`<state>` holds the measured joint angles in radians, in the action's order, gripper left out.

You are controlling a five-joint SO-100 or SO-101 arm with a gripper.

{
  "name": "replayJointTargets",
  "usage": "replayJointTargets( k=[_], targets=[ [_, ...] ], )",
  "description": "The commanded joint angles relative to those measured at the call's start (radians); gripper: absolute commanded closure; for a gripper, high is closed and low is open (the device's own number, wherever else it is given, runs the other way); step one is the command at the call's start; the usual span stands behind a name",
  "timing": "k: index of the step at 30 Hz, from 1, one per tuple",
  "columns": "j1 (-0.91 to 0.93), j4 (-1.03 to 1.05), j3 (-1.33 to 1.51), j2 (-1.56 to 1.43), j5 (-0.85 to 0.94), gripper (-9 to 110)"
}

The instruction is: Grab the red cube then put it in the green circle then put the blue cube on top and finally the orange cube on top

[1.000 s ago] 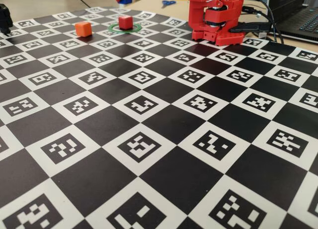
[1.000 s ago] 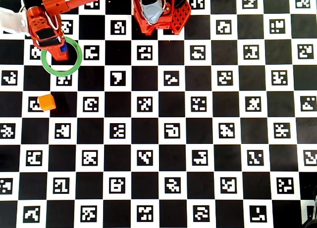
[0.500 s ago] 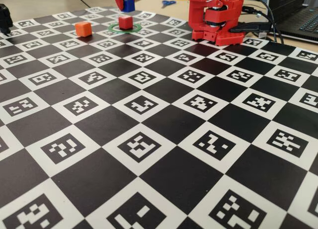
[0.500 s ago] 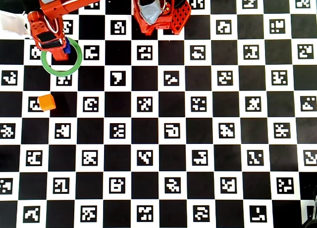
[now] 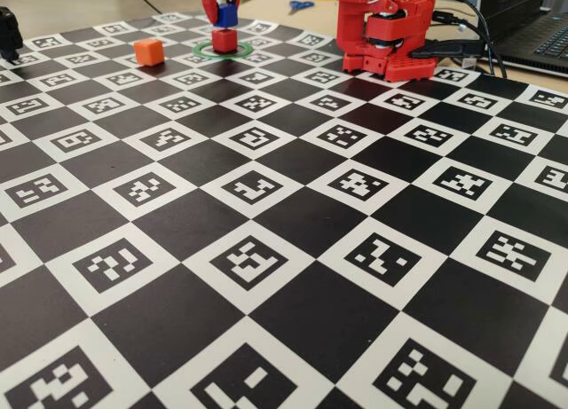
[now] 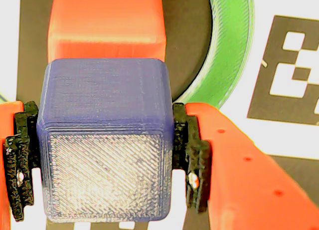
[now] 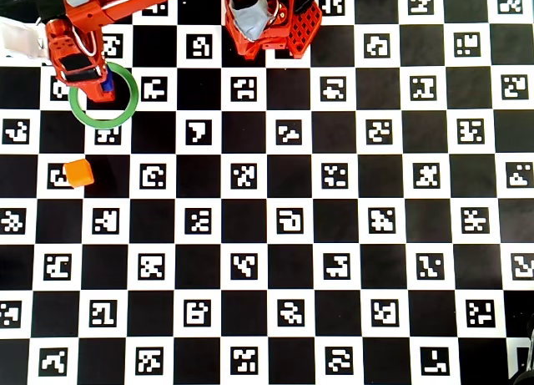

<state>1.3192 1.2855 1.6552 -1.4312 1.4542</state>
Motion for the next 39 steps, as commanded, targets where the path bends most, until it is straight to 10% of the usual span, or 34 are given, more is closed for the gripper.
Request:
replayJointTargets(
  k=[1,39],
  targets=[
    [0.014,-0.014,-0.012,-0.012,0.008,95],
    [0.015,-0.049,0.034,-0.006,0.002,81]
  ],
)
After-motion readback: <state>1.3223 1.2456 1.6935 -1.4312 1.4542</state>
